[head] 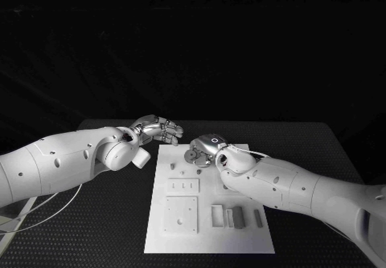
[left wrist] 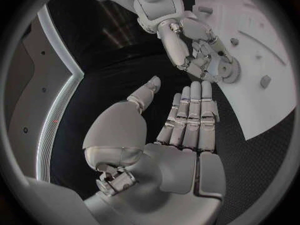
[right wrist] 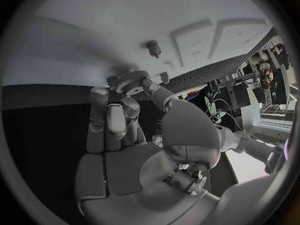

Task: Assemble the parts on the task board

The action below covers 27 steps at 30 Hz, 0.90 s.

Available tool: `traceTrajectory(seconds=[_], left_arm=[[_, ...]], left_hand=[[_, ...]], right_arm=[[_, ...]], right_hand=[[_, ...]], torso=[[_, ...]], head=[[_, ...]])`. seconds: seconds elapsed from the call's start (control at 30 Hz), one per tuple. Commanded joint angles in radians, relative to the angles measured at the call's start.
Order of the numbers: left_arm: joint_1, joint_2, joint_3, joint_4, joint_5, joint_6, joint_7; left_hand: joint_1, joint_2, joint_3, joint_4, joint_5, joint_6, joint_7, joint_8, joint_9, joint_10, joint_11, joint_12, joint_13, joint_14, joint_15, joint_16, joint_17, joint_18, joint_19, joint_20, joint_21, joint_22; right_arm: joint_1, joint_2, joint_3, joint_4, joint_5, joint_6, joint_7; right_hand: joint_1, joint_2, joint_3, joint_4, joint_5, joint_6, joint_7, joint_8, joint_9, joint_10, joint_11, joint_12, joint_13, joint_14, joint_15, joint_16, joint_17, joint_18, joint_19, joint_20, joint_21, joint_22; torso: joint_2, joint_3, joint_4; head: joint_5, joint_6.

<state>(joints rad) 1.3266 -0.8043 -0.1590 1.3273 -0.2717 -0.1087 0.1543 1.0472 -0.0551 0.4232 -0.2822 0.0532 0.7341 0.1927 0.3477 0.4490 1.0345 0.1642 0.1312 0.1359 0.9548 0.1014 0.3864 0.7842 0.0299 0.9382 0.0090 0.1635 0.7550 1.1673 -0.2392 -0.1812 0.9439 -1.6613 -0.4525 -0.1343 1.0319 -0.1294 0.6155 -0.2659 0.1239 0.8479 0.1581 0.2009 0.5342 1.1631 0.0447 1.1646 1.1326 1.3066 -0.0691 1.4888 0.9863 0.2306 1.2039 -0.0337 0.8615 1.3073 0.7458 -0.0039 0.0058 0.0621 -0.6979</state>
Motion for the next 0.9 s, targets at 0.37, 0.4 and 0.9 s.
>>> traceTrajectory(seconds=[0.37, 0.4, 0.9], left_arm=[[0.001, 0.003, 0.001, -0.001, -0.002, 0.012, 0.005], [0.001, 0.003, 0.001, -0.002, -0.002, 0.012, 0.005], [0.001, 0.002, 0.001, -0.001, -0.001, 0.012, 0.004]], left_hand=[[-0.006, -0.003, -0.005, 0.000, -0.004, -0.007, 0.025, 0.002, -0.002, -0.002, 0.005, -0.004, 0.001, 0.005, 0.000, -0.006, 0.002, 0.008, 0.001, -0.006, -0.006, 0.001], [-0.006, -0.003, -0.005, 0.000, -0.004, -0.007, 0.025, 0.002, -0.002, -0.002, 0.005, -0.004, 0.001, 0.005, 0.000, -0.006, 0.002, 0.008, 0.001, -0.006, -0.006, 0.001], [-0.011, -0.001, -0.005, 0.002, -0.004, -0.008, 0.026, 0.002, -0.003, -0.003, 0.005, -0.005, 0.002, 0.006, 0.000, -0.008, 0.004, 0.007, 0.002, -0.006, -0.007, 0.001]], right_arm=[[-0.007, -0.002, -0.008, 0.001, -0.008, 0.039, -0.012], [-0.007, -0.003, -0.008, 0.002, -0.009, 0.039, -0.012], [-0.008, -0.014, -0.009, 0.014, -0.018, -0.019, -0.010]], right_hand=[[-0.004, -0.006, 0.001, 0.008, 0.002, -0.012, 0.005, -0.009, -0.005, -0.009, 0.005, -0.005, -0.003, -0.001, 0.011, -0.005, 0.001, 0.031, 0.002, -0.004, -0.006, 0.017], [-0.004, -0.006, 0.002, 0.009, 0.002, -0.010, 0.005, -0.008, -0.005, -0.009, 0.005, -0.005, -0.003, 0.000, 0.011, -0.004, 0.001, 0.031, 0.002, -0.004, -0.006, 0.018], [0.002, -0.003, 0.002, 0.007, 0.002, 0.015, -0.001, 0.006, -0.004, -0.004, -0.001, -0.002, -0.005, 0.007, 0.006, -0.001, 0.010, 0.031, 0.006, -0.006, -0.006, 0.019]], torso=[[0.000, -0.0007, -0.0001], [0.000, -0.0002, -0.0001], [0.000, 0.0004, -0.0001]], head=[[0.000, -0.002], [0.001, -0.002], [0.002, -0.003]])
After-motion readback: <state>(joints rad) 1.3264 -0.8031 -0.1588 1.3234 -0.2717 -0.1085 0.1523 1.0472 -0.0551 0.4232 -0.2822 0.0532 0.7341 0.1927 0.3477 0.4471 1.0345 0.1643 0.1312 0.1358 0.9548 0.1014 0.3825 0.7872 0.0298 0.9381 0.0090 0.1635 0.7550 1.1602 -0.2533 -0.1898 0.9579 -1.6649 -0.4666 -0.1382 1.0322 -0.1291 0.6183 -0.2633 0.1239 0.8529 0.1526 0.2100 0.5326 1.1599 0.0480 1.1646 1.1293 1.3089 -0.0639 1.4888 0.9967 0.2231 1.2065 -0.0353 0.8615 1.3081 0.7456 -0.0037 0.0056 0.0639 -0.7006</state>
